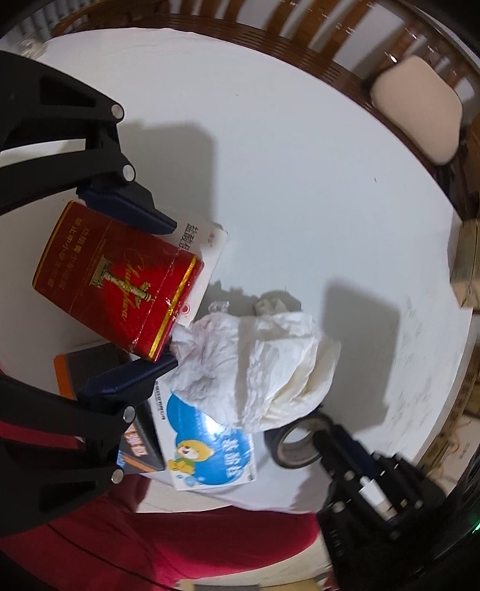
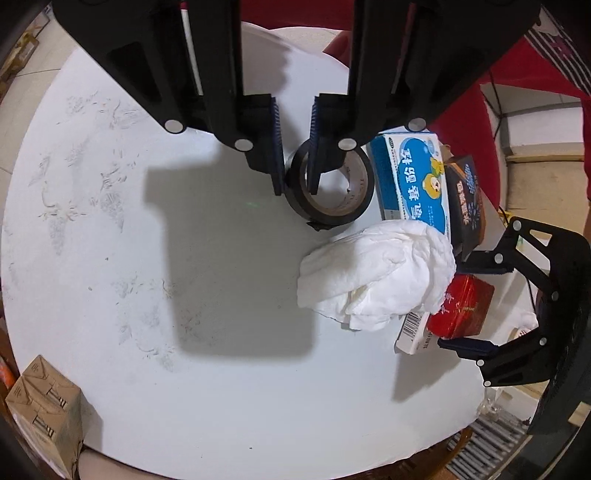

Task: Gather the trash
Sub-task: 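Grasp the red cigarette box with the left gripper while the right gripper grasps the black tape roll, then lift the red box and tape roll and carry them toward the bag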

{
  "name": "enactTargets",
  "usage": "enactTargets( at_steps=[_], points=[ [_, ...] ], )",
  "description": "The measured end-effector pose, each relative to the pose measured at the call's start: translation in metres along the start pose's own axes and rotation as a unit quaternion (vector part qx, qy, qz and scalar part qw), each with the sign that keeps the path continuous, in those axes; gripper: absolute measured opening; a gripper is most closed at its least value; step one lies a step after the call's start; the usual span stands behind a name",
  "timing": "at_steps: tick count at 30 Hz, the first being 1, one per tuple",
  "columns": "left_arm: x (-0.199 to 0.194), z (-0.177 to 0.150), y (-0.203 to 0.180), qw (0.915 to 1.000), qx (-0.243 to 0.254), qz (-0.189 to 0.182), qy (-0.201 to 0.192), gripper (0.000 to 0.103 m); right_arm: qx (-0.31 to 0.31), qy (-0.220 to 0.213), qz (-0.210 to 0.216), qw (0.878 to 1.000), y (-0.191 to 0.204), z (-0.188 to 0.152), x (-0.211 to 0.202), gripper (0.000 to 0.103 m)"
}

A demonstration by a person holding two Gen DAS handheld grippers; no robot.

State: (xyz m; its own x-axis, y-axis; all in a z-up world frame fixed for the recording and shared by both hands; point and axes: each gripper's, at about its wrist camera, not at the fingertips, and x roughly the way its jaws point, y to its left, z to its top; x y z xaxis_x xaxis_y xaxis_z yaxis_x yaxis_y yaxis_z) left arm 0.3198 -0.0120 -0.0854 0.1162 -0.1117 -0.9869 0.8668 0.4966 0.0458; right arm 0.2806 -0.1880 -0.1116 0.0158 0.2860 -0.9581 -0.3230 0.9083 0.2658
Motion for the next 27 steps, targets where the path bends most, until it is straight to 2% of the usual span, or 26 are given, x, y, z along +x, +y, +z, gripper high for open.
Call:
enactTargets(
  at_steps=[5, 13, 17, 21, 27],
  points=[
    [0.002, -0.007, -0.006, 0.9987, -0.045, 0.021, -0.010, 0.065, 0.001, -0.004, -0.012, 1.000, 0.014, -0.008, 0.010, 0.013],
    [-0.011, -0.025, -0.007, 0.9938, -0.094, 0.049, -0.032, 0.065, 0.009, -0.032, -0.041, 0.999, 0.019, -0.010, -0.004, 0.013],
    [-0.024, -0.030, -0.002, 0.9881, -0.133, 0.068, -0.037, 0.065, 0.006, -0.060, -0.063, 0.996, 0.023, -0.014, -0.020, 0.013],
    [-0.043, -0.034, -0.006, 0.9842, -0.148, 0.080, -0.056, 0.065, 0.000, -0.095, -0.086, 0.992, 0.029, -0.022, -0.044, 0.013],
    [-0.074, -0.046, -0.024, 0.9791, -0.166, 0.087, -0.080, 0.065, -0.003, -0.156, -0.099, 0.983, 0.050, -0.046, -0.086, 0.013]
  ],
)
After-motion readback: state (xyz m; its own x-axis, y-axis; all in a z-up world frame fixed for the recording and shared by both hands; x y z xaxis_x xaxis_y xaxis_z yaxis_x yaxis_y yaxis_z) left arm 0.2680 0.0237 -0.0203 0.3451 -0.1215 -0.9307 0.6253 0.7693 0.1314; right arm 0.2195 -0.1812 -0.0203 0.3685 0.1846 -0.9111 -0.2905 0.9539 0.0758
